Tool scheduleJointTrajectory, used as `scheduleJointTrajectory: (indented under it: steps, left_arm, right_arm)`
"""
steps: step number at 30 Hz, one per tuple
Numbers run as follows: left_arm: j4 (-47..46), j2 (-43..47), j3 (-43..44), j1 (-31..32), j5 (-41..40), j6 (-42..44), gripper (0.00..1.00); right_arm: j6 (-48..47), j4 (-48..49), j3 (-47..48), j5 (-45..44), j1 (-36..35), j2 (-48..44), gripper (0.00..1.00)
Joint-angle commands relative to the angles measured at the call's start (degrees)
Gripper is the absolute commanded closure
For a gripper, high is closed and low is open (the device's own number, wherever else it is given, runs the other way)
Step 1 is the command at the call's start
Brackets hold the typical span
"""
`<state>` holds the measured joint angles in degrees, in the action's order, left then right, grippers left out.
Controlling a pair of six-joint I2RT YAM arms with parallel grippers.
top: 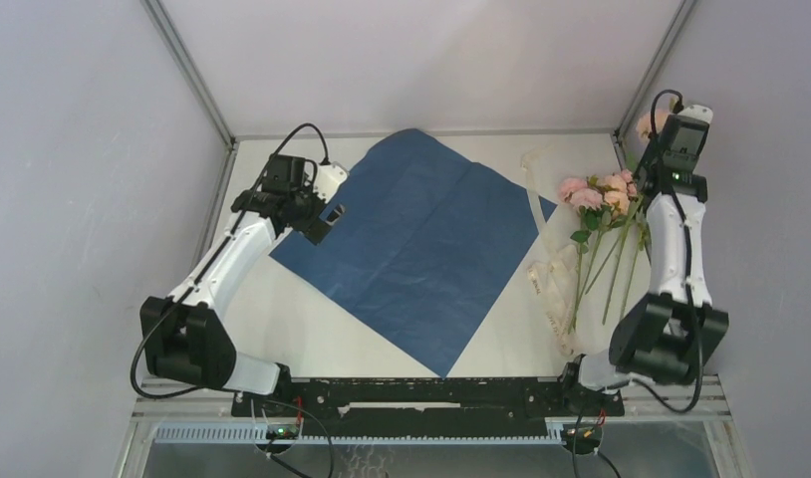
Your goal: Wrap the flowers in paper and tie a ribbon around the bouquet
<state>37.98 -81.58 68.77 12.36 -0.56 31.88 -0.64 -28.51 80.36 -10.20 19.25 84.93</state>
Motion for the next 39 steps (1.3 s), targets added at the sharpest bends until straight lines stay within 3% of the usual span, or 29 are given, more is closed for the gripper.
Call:
scheduleJointTrajectory:
  steps: [1,7,12,15,19,22,26,33,36,37,39]
  left_arm:
    - [-1.5,5.6,-1.6,-0.1,2.0,0.0,0.0]
    - [-1.5,10.4,-4.8,-0.6,7.7,2.4,0.0]
    - [0.8,12.4,-4.3,-1.0,10.3,1.0,0.0]
    - [3.3,14.4,-3.1,-1.6,14.3,0.6,0.0]
    - [3.9,16.4,-2.9,-5.9,21.5,-2.4,0.0]
    - [4.1,15.5,-3.7,-8.3,20.2,-3.0,0.0]
    - [3.5,13.9,-6.9,-11.9,17.9,-4.0,0.0]
    - [-0.5,14.0,-13.8,-16.6,14.3,-4.4,0.0]
    - [-1.1,14.0,-15.5,-16.5,13.4,-4.3,0.0]
    - [-1.3,13.9,-15.8,-16.5,13.3,-4.4,0.0]
    - [-1.4,13.7,-16.1,-16.6,13.3,-4.6,0.0]
  right_arm:
    - [4.6,1.3,-3.8,-5.5,-0.8,-12.4,1.0]
    - [9.1,3.7,-7.6,3.3,-2.1,-27.2,1.0]
    - [15.0,1.5,-9.0,20.0,-2.6,-32.4,1.0]
    - [18.8,3.4,-11.2,22.8,-10.0,-35.0,1.0]
    - [23.3,14.0,-17.7,15.7,-29.7,-35.2,1.0]
    - [22.9,21.5,-19.1,9.5,-41.6,-28.7,1.0]
    - [24.2,33.6,-17.5,9.6,-49.5,-14.0,1.0]
    - [24.9,38.2,-1.9,9.4,-52.9,12.6,1.0]
    - [21.9,34.9,7.5,15.3,-52.4,23.5,1.0]
    - [21.0,31.0,12.1,15.1,-52.0,26.7,0.91]
    - [20.1,16.9,20.8,11.7,-51.1,32.7,0.48]
